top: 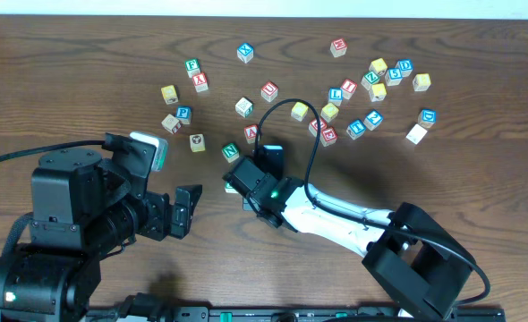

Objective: Spell out ROBOT

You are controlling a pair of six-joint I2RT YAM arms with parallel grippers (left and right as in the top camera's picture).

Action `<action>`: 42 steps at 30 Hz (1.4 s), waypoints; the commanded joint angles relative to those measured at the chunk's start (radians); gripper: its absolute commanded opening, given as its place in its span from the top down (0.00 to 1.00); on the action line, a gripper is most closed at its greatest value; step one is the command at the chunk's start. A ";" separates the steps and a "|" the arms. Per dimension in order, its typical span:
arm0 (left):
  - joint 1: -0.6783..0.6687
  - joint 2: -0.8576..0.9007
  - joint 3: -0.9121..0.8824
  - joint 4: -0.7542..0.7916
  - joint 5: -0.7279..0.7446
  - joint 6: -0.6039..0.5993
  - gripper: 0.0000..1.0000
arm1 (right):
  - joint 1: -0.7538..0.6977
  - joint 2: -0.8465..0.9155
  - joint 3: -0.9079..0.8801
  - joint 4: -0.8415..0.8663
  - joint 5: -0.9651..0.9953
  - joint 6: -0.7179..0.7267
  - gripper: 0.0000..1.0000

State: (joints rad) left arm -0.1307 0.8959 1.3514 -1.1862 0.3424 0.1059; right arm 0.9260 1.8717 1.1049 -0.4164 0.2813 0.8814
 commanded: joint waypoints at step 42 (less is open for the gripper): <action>0.006 -0.002 0.003 -0.003 0.012 0.006 0.02 | 0.009 0.042 -0.004 -0.006 0.102 0.001 0.57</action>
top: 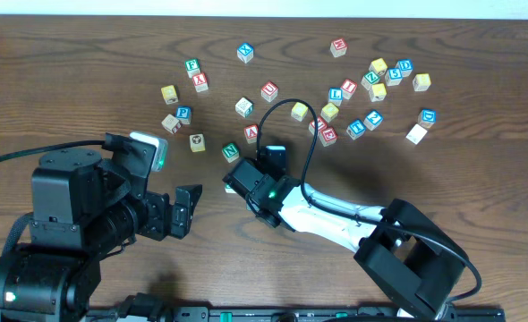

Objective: Spell out ROBOT

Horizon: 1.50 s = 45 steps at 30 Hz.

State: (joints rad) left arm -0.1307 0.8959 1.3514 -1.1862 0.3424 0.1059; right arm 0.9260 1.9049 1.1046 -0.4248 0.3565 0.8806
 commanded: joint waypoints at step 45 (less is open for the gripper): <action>0.006 -0.002 0.003 -0.002 0.012 0.006 0.02 | 0.009 0.009 -0.003 0.003 0.034 0.002 0.62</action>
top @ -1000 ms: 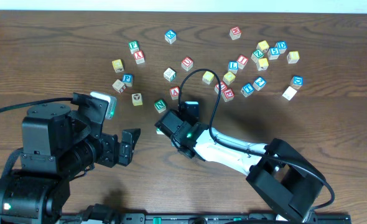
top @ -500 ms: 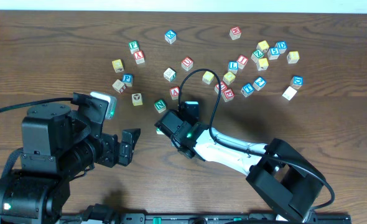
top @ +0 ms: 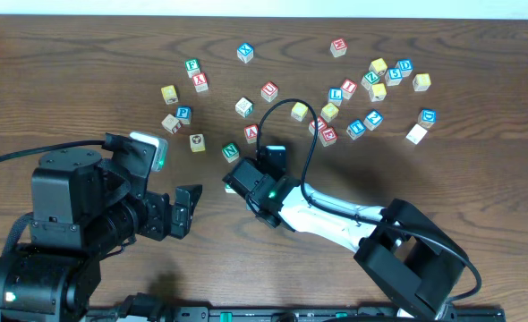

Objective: Spell out ROBOT

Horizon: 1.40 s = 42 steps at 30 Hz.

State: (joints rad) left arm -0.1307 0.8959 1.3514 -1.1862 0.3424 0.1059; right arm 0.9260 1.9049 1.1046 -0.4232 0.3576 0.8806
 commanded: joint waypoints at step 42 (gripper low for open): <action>0.006 -0.002 0.003 -0.003 0.012 0.006 0.02 | -0.004 -0.055 -0.003 -0.053 0.077 0.002 0.68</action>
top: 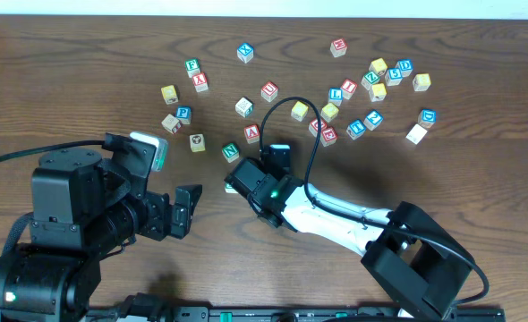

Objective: Spell out ROBOT

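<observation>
Several lettered wooden blocks (331,111) lie scattered across the far half of the table. A green block (231,152) and a red block (251,134) are nearest my right gripper (235,179), which is low over the table centre. Its fingers are hidden under the wrist body, so I cannot tell how they stand; a pale bit shows at its left edge. My left gripper (185,207) hovers at the lower left with its fingers apart and nothing between them. No row of letters shows.
The wooden table (479,179) runs to a pale far edge. A black cable (309,143) loops from the right wrist over the middle blocks. The left arm's bulky body (67,215) fills the near left corner. Another cluster of blocks (183,98) lies far left.
My right arm's elbow has swung a little to the right, and the wrist sits slightly lower in view. The gripper head stays by the green block. The left arm and blocks are unchanged.
My right gripper stayed low at the table centre beside the green block at every moment. Its elbow stood to the right, then further left at two moments, and now right again. The left arm did not move and no block changed place.
</observation>
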You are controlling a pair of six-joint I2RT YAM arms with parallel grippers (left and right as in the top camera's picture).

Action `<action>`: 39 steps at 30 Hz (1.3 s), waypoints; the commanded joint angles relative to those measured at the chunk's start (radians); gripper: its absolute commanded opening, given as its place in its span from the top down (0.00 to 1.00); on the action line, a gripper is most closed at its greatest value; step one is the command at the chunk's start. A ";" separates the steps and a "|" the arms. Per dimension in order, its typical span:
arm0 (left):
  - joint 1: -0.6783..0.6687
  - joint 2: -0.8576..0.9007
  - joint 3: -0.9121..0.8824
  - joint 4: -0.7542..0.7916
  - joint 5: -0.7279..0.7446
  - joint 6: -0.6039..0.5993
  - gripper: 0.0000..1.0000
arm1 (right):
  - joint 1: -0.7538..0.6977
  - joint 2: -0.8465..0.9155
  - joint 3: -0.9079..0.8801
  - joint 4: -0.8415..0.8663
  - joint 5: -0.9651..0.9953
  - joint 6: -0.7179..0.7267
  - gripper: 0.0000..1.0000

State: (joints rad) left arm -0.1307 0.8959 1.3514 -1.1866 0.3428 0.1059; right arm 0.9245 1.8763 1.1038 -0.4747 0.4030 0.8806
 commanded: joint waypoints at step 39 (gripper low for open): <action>0.006 -0.002 0.003 -0.002 0.012 0.006 0.02 | -0.001 -0.027 -0.003 -0.001 0.028 0.005 0.90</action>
State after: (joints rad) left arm -0.1307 0.8959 1.3514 -1.1866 0.3428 0.1059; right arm 0.9245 1.8763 1.1038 -0.4751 0.4084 0.8799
